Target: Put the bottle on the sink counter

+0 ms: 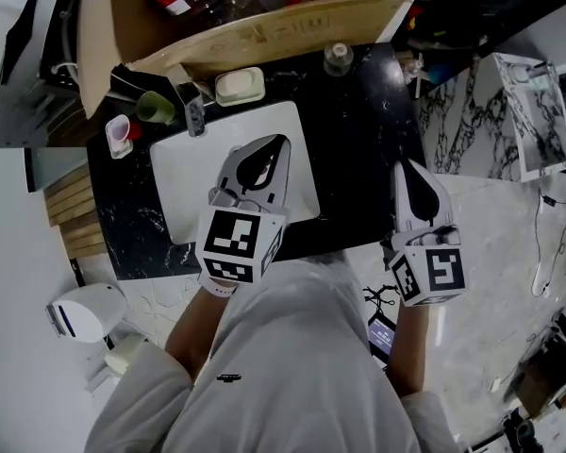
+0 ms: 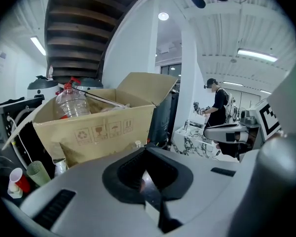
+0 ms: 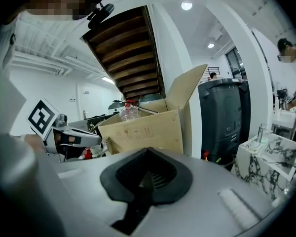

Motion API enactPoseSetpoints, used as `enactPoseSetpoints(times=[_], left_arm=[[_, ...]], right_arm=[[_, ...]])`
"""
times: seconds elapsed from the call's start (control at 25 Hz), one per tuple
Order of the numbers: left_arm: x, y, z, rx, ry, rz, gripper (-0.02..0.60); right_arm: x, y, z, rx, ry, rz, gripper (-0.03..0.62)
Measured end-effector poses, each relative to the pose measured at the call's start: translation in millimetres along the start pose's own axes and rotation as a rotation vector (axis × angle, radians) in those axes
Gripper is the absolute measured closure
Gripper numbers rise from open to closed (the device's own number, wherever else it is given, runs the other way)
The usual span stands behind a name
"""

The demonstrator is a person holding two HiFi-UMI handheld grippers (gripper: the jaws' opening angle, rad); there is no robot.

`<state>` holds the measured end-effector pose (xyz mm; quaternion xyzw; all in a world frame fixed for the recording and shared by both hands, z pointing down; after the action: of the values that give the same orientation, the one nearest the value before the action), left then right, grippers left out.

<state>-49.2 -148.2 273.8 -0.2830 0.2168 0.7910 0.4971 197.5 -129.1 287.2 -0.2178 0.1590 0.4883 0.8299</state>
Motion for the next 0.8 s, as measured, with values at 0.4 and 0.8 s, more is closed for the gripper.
enactPoseSetpoints(times=[0.4,0.8], left_arm=[[20,-10,4,0.013,-0.022,0.022,0.574],[42,-17,17,0.036,-0.054,0.014,0.574]], right_arm=[[42,4,-2,0.021,-0.050,0.048,0.583],[61,11,7,0.036,-0.064,0.031,0.583]])
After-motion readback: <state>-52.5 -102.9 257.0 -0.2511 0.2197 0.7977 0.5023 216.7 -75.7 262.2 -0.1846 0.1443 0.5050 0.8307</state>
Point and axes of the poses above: the fingertips, and each gripper's own axes: x backward along the fingers, y to its left, z out of its underside, the point moved 9 cm from there along x, backward along the fingers, and after that the axes turned 13 degrees about y, right-handed, at the moved point
